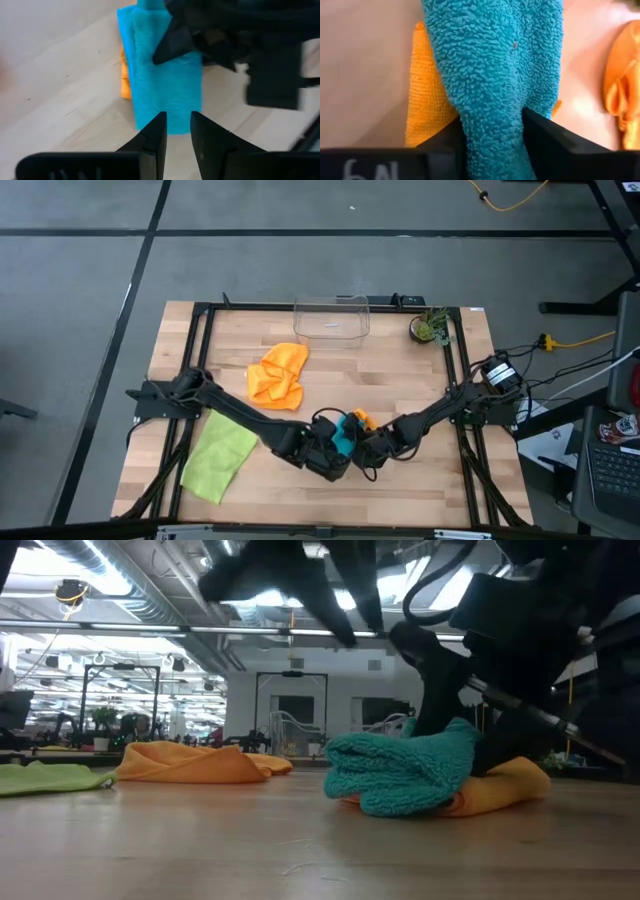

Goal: Fold microfiber towels
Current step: Put the blue microfiber cloth into the transparent bin

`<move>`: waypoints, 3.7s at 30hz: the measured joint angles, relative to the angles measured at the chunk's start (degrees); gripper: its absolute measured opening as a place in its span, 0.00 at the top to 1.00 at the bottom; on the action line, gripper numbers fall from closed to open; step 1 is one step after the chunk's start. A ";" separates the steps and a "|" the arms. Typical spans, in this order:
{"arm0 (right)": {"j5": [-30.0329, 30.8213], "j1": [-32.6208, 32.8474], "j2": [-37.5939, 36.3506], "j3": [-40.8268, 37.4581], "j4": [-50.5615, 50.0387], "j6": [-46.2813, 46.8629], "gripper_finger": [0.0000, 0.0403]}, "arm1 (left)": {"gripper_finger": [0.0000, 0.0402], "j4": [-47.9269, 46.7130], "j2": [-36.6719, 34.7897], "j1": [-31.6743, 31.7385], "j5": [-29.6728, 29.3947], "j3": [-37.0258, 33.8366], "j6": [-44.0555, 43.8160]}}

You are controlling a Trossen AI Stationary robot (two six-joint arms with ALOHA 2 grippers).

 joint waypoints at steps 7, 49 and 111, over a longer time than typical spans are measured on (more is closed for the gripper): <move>2.72 -0.06 -0.42 0.52 0.24 0.00 0.79 | 0.81 -1.37 -3.53 -1.31 -4.13 0.00 0.04; 8.66 -2.40 -0.48 10.85 -12.94 16.59 0.84 | 0.81 -2.29 -4.32 -1.64 -5.27 -0.04 -0.01; 7.80 -27.09 -6.33 26.50 -15.16 10.93 0.96 | 0.85 -11.47 -27.88 -0.42 -14.19 -0.07 16.17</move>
